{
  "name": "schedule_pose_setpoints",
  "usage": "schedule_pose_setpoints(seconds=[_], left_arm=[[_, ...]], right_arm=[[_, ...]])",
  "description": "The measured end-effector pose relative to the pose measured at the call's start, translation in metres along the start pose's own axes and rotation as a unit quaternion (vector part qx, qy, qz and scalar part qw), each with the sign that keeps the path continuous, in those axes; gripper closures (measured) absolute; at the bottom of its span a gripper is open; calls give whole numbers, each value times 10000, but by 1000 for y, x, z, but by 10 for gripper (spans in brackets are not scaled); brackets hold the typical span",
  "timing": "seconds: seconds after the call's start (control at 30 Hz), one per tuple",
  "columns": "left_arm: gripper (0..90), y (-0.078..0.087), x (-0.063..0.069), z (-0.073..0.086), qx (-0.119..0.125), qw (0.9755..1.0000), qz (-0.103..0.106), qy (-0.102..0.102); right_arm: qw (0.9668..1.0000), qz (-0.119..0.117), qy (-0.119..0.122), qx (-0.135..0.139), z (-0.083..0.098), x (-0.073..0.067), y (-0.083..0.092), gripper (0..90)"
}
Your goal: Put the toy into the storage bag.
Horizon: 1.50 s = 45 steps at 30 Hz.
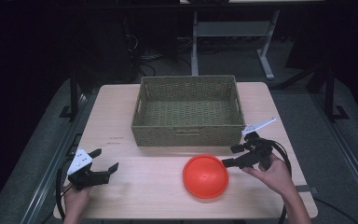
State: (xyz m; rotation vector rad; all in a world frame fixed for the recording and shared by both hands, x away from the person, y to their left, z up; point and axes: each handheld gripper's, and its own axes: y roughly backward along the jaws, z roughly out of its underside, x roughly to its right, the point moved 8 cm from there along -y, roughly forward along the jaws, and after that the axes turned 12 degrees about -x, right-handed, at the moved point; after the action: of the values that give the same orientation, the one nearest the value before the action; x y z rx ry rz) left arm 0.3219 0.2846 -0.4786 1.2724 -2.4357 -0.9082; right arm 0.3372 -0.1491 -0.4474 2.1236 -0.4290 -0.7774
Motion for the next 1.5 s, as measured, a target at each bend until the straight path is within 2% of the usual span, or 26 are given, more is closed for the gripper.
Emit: schedule_pose_setpoints(seconds=[0.3,0.6,0.73,1.1,1.2,1.37,1.4,1.47,1.5], left_arm=[[130,0,0,0,5,10000,17,-10],[130,-1,0,0,-4,10000,-4,-45],[130,-2,0,0,-20,10000,16,-17],[130,-3,3,0,-70,9999,37,-93],[130,-2,2,-1,-31,10000,55,-14],[130,-2,1,-1,-16,10000,22,-2],[130,-2,0,0,-19,10000,24,6],[130,-2,0,-1,-19,10000,38,18],[130,-2,1,-2,15,10000,25,-20]], right_arm=[[9999,-82,-13,-114,-2,4,-15,199],[9996,-135,-131,-227,6,14,-25,221],[9994,-83,-166,-307,10,18,-30,224],[9988,-156,-218,-418,20,18,-47,235],[9984,-137,-191,-522,21,18,-54,241],[9984,-114,-167,-519,22,20,-57,267],[9985,-180,-102,-501,23,19,-59,321],[9984,-178,-79,-527,24,19,-61,324],[9982,-200,-76,-568,24,20,-63,360]])
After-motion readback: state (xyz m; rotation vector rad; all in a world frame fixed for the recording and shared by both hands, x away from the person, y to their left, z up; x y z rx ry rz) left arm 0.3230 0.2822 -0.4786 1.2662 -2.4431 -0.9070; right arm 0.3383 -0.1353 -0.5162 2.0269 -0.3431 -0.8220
